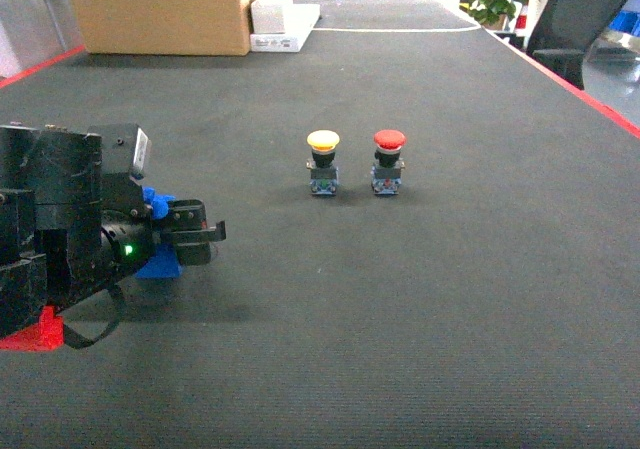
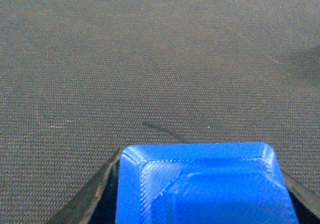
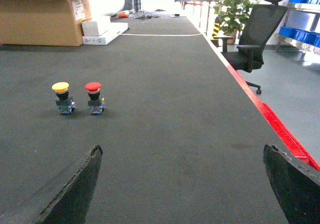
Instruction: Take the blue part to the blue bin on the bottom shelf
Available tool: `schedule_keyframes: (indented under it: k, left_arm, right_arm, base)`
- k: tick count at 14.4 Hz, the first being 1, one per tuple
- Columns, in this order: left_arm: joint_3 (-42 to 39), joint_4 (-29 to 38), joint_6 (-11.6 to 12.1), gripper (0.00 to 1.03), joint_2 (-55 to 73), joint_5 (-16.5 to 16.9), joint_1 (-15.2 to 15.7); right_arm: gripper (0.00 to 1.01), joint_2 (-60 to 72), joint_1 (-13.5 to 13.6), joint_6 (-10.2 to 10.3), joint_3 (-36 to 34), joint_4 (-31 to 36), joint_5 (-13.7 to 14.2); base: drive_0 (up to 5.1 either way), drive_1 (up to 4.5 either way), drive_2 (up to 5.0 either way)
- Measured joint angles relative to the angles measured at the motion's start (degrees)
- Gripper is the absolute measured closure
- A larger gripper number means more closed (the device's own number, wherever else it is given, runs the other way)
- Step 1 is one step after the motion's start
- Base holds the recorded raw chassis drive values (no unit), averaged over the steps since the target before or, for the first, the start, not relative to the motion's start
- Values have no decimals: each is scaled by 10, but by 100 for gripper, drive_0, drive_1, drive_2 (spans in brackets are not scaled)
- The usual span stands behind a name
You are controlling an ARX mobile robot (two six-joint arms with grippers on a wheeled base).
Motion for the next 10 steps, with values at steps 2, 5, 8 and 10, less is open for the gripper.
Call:
schedule_keyframes:
  k: [2, 5, 8, 10]
  left_arm:
    - [0, -1, -8, 57, 0, 2, 0]
    - [-13, 13, -10, 58, -4, 3, 0]
    - [-80, 63, -13, 58, -50, -12, -2]
    - [-171, 73, -4, 58, -181, -38, -19]
  right_arm:
    - [3, 0, 0, 0, 0, 0, 0]
    - [3, 0, 0, 0, 0, 0, 0]
    - [3, 0, 0, 0, 0, 0, 0]
    - [3, 0, 0, 0, 0, 0, 0]
  base:
    - [0, 0, 0]
    - [0, 0, 0]
    - [0, 0, 0]
    - [0, 0, 0]
